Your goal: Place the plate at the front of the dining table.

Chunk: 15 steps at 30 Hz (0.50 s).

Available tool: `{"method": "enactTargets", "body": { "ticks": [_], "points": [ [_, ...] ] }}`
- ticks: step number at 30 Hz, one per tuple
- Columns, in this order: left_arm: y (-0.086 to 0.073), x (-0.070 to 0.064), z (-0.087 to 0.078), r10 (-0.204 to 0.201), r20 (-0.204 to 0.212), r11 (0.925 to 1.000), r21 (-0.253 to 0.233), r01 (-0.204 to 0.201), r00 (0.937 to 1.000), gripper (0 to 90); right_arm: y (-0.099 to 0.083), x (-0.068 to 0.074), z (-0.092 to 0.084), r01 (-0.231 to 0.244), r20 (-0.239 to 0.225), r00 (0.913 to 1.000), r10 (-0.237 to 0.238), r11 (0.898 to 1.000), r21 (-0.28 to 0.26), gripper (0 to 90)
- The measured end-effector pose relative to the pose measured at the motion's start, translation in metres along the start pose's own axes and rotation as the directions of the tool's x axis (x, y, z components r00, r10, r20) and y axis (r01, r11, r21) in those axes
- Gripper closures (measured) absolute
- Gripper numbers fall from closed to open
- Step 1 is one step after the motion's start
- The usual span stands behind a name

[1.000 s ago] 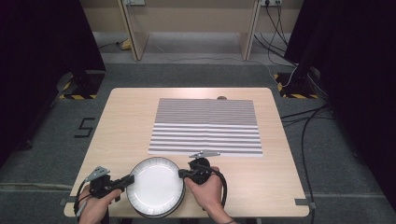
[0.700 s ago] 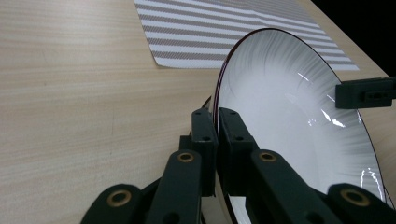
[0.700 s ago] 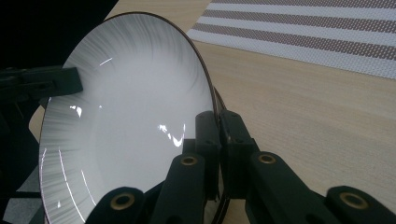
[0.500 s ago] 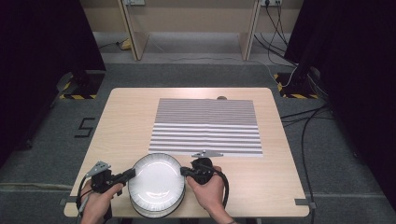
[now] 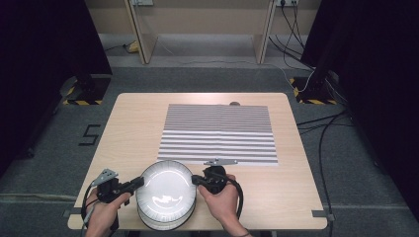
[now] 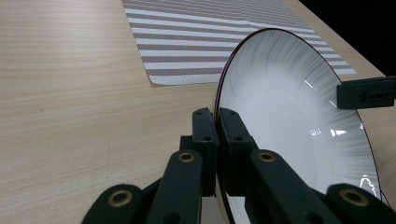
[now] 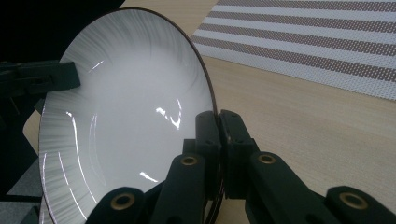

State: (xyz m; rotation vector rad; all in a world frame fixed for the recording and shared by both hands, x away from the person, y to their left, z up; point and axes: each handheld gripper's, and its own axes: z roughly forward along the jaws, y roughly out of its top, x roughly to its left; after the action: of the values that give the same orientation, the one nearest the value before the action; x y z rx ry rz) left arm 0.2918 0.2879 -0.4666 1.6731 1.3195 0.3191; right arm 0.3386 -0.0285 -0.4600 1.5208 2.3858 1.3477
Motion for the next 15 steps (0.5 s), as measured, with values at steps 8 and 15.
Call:
{"method": "enactTargets", "body": {
  "ticks": [8,15],
  "points": [
    [0.004,-0.012,0.002,0.024,-0.013,0.9997,-0.006,-0.024,0.9996,85.9,0.011,0.005,-0.008,0.009,-0.025,0.9996,-0.010,0.999,-0.048,90.0],
    [-0.004,0.006,0.004,-0.040,-0.057,0.9991,0.009,0.040,0.9976,86.3,0.016,0.015,0.000,0.082,0.027,0.9963,-0.082,0.996,-0.025,90.0]
  ]
}}
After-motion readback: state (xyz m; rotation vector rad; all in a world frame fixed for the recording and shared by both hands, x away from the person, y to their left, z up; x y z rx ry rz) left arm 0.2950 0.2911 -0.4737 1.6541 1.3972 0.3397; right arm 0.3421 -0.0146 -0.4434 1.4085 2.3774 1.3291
